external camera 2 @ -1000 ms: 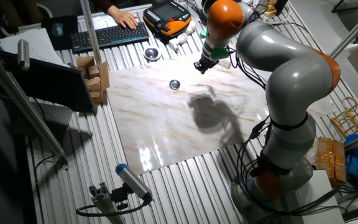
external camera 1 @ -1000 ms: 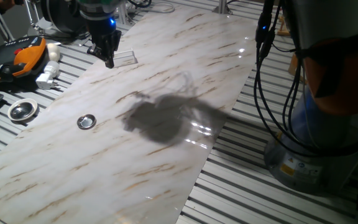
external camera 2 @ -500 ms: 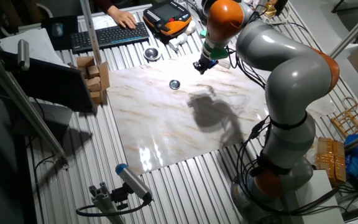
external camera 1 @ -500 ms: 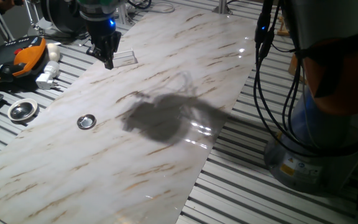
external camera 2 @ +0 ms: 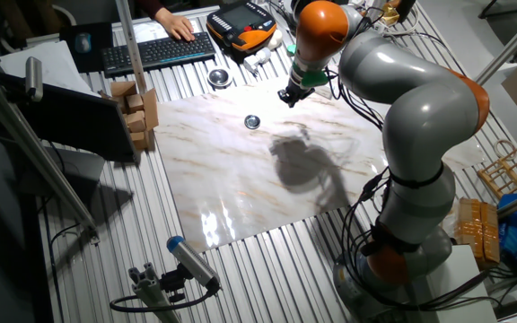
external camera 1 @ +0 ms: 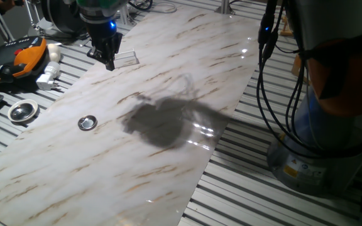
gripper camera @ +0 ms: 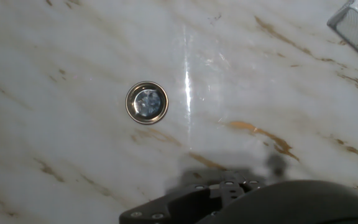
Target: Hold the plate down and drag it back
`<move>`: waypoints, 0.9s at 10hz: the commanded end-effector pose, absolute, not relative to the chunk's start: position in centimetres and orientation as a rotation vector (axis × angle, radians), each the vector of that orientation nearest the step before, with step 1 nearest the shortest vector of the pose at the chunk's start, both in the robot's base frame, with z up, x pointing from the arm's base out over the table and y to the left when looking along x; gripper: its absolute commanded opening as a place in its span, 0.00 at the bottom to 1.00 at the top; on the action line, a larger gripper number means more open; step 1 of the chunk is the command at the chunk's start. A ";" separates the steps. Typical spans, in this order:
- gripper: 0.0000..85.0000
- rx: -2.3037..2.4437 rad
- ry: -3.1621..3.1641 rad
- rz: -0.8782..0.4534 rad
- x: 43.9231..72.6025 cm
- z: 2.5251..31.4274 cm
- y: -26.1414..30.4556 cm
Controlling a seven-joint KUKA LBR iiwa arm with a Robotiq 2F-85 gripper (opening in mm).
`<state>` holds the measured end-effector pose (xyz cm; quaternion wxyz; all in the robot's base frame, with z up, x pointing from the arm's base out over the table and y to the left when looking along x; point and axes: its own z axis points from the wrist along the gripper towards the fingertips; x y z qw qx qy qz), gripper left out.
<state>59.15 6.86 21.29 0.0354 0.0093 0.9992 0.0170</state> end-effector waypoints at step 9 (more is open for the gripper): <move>0.00 -0.011 3.075 0.056 59.0 21.2 6.6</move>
